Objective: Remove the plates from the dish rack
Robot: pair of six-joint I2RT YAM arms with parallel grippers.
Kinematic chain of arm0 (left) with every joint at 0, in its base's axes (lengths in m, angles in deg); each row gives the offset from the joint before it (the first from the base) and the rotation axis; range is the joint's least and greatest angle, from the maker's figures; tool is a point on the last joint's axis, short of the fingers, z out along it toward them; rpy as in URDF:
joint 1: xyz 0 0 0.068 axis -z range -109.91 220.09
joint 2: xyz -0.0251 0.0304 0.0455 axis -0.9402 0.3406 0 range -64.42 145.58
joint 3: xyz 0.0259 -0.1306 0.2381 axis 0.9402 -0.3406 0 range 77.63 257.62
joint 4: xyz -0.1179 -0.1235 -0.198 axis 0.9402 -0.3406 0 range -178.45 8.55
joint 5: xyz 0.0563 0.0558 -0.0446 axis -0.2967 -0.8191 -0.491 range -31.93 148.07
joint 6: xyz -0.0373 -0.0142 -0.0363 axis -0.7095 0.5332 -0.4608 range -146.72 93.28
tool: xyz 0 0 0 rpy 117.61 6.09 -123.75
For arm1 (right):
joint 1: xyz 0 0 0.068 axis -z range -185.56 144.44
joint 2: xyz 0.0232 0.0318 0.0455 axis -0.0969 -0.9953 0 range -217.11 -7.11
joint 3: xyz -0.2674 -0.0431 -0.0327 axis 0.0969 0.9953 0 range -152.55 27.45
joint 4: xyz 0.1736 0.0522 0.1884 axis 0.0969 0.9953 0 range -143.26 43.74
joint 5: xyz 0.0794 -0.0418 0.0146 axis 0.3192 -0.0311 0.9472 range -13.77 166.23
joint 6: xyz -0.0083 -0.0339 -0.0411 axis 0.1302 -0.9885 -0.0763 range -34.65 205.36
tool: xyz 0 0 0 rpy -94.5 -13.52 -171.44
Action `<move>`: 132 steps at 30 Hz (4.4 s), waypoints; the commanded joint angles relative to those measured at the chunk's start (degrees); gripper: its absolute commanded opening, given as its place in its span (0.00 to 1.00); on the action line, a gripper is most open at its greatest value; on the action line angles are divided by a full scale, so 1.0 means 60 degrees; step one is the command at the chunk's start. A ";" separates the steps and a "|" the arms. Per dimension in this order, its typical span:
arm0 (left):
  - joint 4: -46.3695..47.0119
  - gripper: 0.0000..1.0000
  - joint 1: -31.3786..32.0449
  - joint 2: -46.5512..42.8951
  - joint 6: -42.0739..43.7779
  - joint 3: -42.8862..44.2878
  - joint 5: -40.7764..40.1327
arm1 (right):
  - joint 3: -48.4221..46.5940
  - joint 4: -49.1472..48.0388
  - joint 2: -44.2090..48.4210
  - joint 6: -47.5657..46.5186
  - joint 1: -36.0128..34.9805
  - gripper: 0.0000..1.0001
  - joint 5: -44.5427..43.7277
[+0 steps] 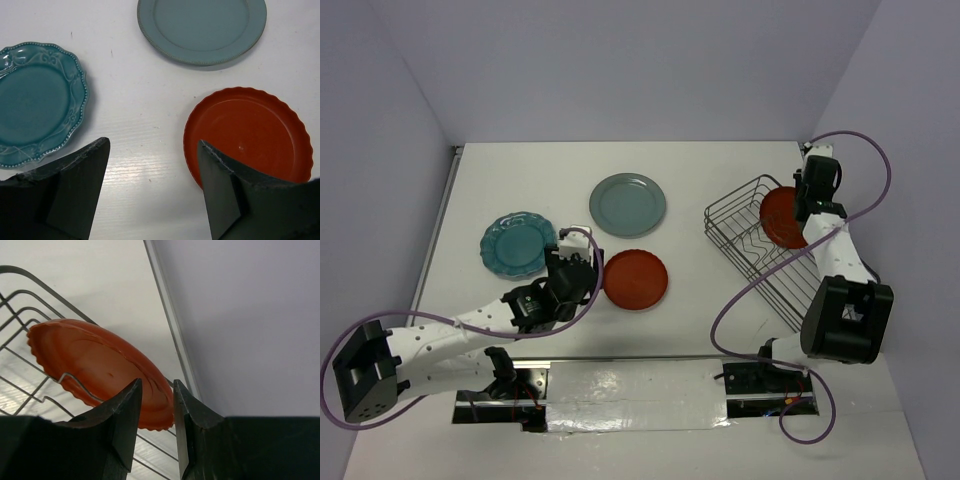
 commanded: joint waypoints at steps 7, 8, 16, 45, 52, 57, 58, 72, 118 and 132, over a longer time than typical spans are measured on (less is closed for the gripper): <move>0.0171 0.82 0.0033 -0.0553 -0.0174 0.0183 -0.0257 | 0.0135 -0.0735 -0.0274 -0.0319 0.0027 0.39 -0.0512; 0.0186 0.82 0.0033 -0.0568 -0.0174 0.0154 -0.0272 | 0.0135 -0.0750 -0.0318 -0.0333 0.0027 0.39 -0.0526; 0.0069 0.82 0.0033 -0.0407 -0.0218 0.0256 -0.0374 | 0.0106 -0.0970 -0.0859 -0.0363 0.0027 0.38 -0.0688; 0.0054 0.82 0.0033 -0.0290 -0.0262 0.0241 -0.0564 | -0.2280 0.1095 -0.0465 -0.0334 -0.0734 0.00 -0.1141; 0.0025 0.82 0.0033 -0.0217 -0.0291 0.0241 -0.0682 | -0.4240 0.2440 0.0047 0.0280 -0.0969 0.00 -0.1042; -0.0005 0.82 0.0047 -0.0245 -0.0320 0.0256 -0.0726 | -0.5166 0.3335 0.0428 0.2412 -0.1289 0.00 0.0087; 0.0010 0.82 0.0033 -0.0275 -0.0306 0.0241 -0.0726 | -0.5298 0.3641 0.0458 0.3029 -0.1335 0.00 0.0335; 0.0420 0.80 0.0033 -0.2251 -0.0350 -0.0740 -0.1326 | -0.2479 0.3515 0.0589 0.7384 -0.5259 0.00 0.4317; 0.0362 0.81 0.0033 -0.2501 -0.0584 -0.0886 -0.1795 | 0.0296 0.2561 -0.1358 0.9364 -0.8645 0.00 0.2404; 0.0333 0.82 0.0033 -0.2443 -0.0584 -0.0857 -0.1795 | 0.0706 0.2502 -0.1109 0.9217 -0.8454 0.00 0.2066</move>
